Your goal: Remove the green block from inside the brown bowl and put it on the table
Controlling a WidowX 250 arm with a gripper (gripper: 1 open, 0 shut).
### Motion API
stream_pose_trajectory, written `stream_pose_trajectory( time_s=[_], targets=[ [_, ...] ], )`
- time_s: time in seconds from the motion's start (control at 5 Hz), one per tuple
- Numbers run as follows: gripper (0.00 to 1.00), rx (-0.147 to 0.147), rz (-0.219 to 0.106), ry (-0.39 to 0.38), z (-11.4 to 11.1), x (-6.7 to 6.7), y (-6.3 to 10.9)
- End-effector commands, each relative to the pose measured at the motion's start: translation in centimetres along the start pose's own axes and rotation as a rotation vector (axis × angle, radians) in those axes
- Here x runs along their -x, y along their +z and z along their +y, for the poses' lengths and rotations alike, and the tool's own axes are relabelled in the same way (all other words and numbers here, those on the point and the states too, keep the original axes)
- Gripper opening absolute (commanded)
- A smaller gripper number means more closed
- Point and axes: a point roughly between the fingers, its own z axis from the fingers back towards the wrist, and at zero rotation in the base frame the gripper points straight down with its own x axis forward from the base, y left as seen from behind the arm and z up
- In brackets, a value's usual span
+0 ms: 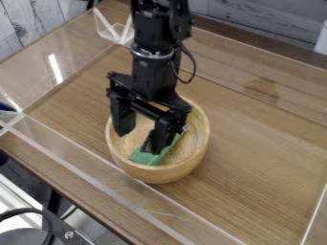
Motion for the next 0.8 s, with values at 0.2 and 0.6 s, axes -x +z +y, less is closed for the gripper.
stream_pose_trajectory(
  time_s=[0.2, 0.6],
  targets=[
    [1.0, 0.052, -0.037, -0.009, -1.7, -0.4, 1.5],
    [1.0, 0.035, 0.004, 0.019, -1.4, -1.7, 1.3]
  ],
)
